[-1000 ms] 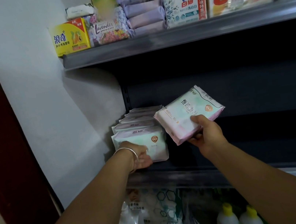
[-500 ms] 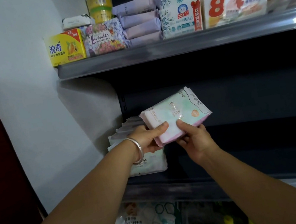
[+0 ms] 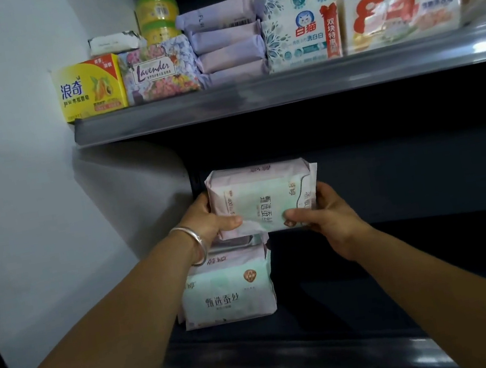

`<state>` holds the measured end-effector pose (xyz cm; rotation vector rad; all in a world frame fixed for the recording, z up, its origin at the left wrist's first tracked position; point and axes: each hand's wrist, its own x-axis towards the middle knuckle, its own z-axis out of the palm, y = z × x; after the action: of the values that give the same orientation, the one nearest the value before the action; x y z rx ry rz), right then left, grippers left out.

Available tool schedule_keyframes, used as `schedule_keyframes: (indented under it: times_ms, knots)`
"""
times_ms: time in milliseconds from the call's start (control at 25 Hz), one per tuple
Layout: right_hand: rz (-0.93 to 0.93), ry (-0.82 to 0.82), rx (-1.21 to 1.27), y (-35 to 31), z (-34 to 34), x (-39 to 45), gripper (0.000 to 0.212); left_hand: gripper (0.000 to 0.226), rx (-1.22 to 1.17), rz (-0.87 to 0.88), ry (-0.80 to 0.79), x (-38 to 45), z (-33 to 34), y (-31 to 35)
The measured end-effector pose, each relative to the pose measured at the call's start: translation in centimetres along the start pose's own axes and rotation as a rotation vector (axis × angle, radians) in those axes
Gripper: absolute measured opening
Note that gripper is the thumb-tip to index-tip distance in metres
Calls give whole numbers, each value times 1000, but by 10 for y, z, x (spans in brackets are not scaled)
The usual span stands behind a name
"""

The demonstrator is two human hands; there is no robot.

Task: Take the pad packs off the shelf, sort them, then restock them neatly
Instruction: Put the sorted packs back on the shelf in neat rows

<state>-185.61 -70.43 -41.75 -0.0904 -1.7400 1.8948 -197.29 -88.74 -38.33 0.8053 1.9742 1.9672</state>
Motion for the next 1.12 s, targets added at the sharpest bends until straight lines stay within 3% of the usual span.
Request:
schedule_keyframes:
  times_ms: [200, 440, 720, 1000, 1120]
  knots:
    - [-6, -48, -114, 0, 1, 28, 50, 51, 106, 5, 25, 39, -7, -10]
    - [-75, 107, -7, 22, 15, 76, 48, 66, 176, 143, 161, 73, -8, -10]
    - [-63, 111, -43, 45, 35, 122, 45, 46, 306, 152, 164, 100, -25, -29]
    - [-43, 83, -49, 65, 52, 149, 49, 54, 401, 182, 225, 112, -44, -35]
    - [-48, 76, -96, 68, 64, 151, 68, 46, 530, 173, 237, 114, -53, -36]
